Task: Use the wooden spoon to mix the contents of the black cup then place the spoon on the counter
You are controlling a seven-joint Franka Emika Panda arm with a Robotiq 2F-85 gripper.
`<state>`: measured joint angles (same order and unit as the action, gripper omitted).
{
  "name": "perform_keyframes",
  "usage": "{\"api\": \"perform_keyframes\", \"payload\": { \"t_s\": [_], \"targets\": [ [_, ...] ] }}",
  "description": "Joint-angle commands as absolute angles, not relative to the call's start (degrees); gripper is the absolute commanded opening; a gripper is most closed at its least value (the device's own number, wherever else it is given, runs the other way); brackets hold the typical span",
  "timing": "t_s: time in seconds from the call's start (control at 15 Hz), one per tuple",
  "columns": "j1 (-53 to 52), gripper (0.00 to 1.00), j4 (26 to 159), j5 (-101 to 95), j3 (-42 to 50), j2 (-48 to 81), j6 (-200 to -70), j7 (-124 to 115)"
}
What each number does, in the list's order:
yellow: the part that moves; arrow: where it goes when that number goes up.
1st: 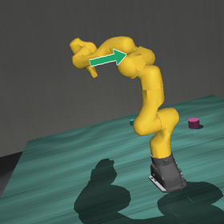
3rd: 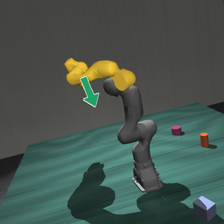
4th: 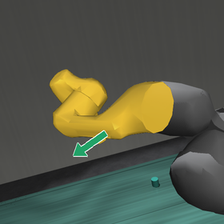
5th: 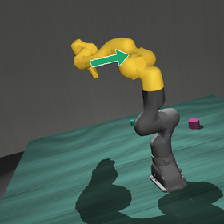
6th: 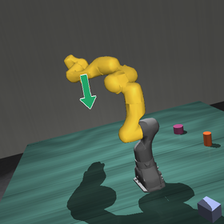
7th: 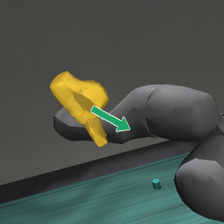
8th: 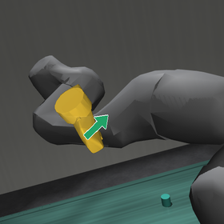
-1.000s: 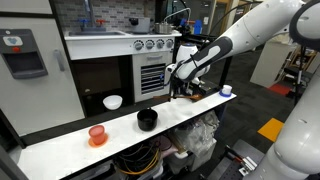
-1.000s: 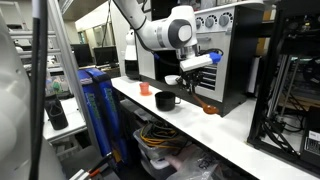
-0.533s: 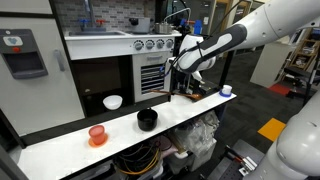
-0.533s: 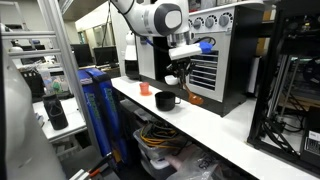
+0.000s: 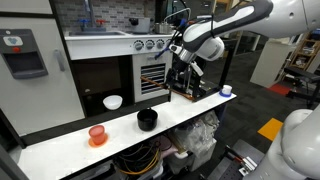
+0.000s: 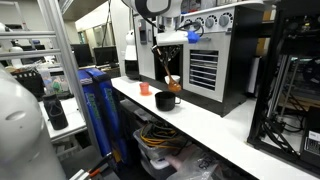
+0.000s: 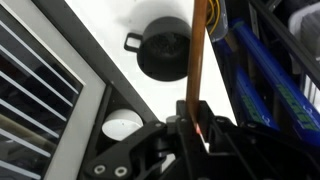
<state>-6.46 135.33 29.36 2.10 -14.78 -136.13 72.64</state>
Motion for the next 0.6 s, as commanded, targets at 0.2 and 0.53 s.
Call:
{"api": "perform_keyframes", "payload": {
  "t_s": [0.2, 0.53],
  "targets": [
    [-9.1, 0.04, 135.1, 50.0, 6.8, -16.6, -126.1, 87.3],
    [-7.4, 0.04, 138.5, 60.8, 5.1, -18.6, -131.1, 94.6]
  ]
}}
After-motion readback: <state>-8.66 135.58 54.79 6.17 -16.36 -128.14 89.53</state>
